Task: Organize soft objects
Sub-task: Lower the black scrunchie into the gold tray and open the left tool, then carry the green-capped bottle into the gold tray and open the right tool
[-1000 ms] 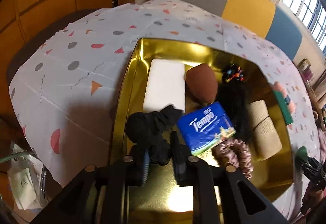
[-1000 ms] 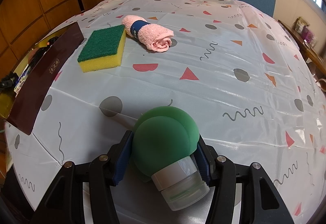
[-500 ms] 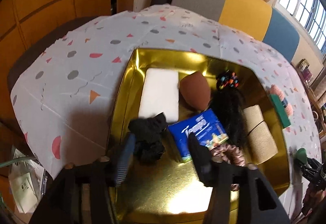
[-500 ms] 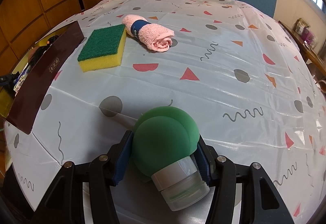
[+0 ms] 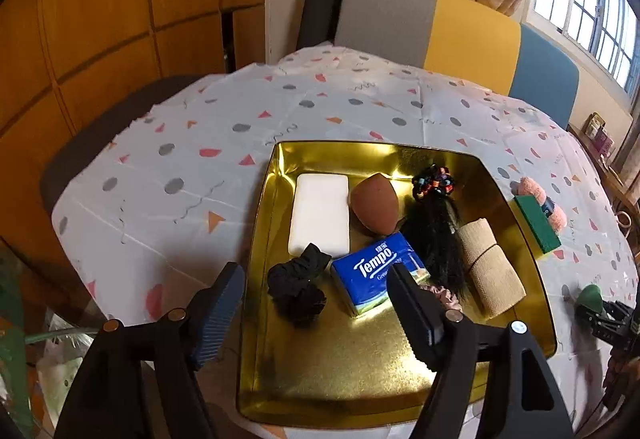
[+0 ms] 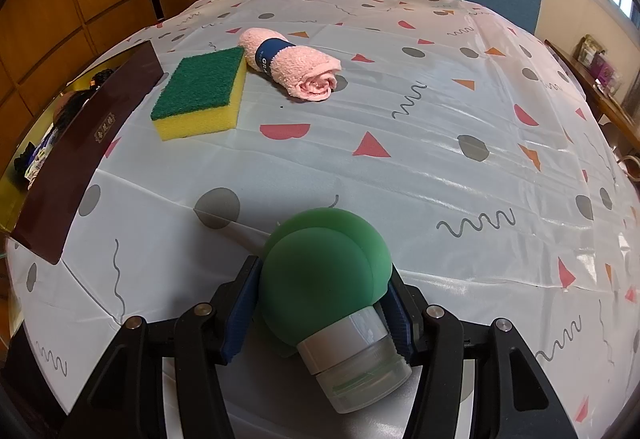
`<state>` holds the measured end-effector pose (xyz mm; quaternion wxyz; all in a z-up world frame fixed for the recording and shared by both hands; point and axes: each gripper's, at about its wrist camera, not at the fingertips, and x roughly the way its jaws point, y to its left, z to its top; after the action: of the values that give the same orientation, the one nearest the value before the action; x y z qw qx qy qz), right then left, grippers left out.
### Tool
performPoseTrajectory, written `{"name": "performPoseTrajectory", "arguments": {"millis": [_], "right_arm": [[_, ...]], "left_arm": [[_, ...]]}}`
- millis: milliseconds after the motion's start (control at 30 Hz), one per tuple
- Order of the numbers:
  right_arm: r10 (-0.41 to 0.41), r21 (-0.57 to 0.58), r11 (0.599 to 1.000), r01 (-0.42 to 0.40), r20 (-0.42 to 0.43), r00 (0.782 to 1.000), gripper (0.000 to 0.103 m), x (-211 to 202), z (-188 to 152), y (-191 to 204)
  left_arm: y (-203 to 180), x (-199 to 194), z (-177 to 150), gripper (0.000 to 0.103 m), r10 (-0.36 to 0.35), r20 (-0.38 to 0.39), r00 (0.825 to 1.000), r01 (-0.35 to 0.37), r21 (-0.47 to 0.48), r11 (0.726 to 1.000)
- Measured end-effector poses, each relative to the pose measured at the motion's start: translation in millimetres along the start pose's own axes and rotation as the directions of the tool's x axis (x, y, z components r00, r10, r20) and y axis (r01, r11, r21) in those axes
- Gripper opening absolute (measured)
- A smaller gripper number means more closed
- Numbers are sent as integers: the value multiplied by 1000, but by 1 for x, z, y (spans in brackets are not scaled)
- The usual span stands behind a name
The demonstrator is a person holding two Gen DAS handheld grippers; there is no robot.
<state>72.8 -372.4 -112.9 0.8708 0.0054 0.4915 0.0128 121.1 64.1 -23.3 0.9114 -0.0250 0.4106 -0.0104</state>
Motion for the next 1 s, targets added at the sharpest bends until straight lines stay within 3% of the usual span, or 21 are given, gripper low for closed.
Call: {"name": "performPoseTrajectory", "arguments": {"millis": [100, 500, 800, 1000], "right_arm": [[4, 2, 1000, -4, 1, 1000, 58, 0, 0, -1], [-53, 48, 997, 54, -15, 998, 58, -1, 1, 4], [-139, 130, 981, 142, -31, 990, 57, -6, 3, 12], [-126, 191, 973, 131, -36, 991, 55, -21, 10, 15]], "left_arm": [[-2, -12, -5, 83, 3, 21, 1000, -3, 8, 1000], [-7, -40, -21, 83, -7, 78, 997, 3, 47, 999], [0, -42, -42, 83, -44, 57, 997, 42, 31, 999], [5, -43, -48, 83, -42, 56, 998, 41, 28, 999]]}}
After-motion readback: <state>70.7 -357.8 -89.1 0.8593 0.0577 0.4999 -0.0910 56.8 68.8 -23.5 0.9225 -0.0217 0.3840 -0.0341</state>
